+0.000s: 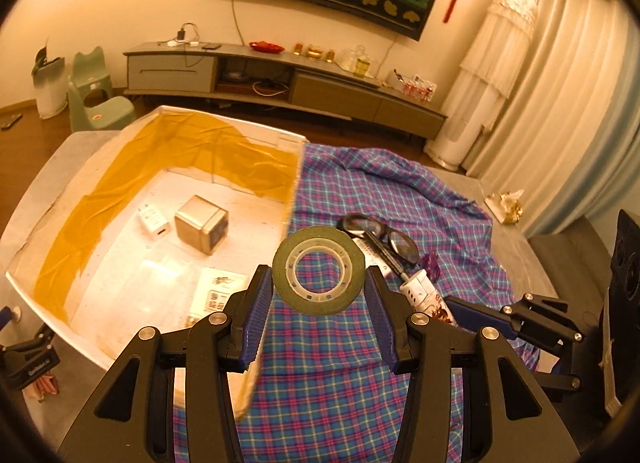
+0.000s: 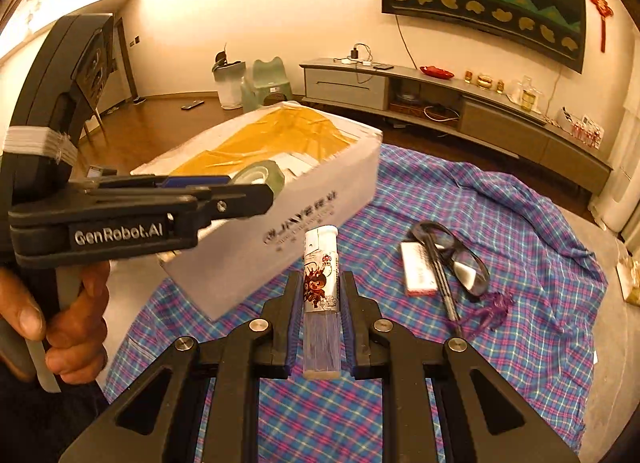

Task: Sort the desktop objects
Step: 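Lift and carry the tape roll and the bottle toward the cardboard box, then open the left tool to drop the green tape roll while right tool drops the bottle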

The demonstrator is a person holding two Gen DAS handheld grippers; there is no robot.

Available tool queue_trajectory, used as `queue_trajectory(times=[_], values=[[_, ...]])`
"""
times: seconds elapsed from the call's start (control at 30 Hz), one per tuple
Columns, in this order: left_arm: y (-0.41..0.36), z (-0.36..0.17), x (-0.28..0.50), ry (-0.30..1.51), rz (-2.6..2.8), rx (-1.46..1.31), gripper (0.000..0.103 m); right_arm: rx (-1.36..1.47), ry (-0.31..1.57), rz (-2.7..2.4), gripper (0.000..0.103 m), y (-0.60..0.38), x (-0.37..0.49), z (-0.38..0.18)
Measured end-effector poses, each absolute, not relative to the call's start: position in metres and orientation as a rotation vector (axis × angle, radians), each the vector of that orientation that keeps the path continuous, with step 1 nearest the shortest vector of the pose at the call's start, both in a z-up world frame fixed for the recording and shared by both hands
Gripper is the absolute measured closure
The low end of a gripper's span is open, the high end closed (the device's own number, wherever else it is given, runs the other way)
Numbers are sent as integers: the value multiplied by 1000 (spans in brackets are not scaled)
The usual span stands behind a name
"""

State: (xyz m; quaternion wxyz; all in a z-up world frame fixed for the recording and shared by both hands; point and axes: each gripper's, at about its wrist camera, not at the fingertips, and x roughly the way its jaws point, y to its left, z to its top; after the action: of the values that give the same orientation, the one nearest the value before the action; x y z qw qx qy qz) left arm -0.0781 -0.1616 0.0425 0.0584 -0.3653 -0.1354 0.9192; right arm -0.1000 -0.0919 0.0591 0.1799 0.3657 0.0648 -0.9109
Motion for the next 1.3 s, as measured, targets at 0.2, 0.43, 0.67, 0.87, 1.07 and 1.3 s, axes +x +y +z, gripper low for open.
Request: queue_trajectory(times=[0.2, 0.43, 0.67, 0.87, 1.07, 1.3], values=[[-186, 49, -69, -496, 2810, -1090, 54, 1029, 206, -2543, 83, -119, -110, 71], [-209, 52, -64, -557, 2832, -1063, 54, 1015, 256, -2514, 83, -152, -121, 81], [-232, 47, -63, -624, 2839, -1072, 54, 1002, 311, -2497, 83, -176, -131, 90], [-252, 44, -65, -698, 2854, -1074, 54, 1012, 370, -2480, 83, -194, -144, 89], [-264, 42, -68, -722, 2888, -1089, 54, 1035, 404, -2457, 83, -207, -161, 84], [-281, 37, -78, -740, 2922, -1134, 54, 1057, 436, -2430, 83, -220, -181, 79]])
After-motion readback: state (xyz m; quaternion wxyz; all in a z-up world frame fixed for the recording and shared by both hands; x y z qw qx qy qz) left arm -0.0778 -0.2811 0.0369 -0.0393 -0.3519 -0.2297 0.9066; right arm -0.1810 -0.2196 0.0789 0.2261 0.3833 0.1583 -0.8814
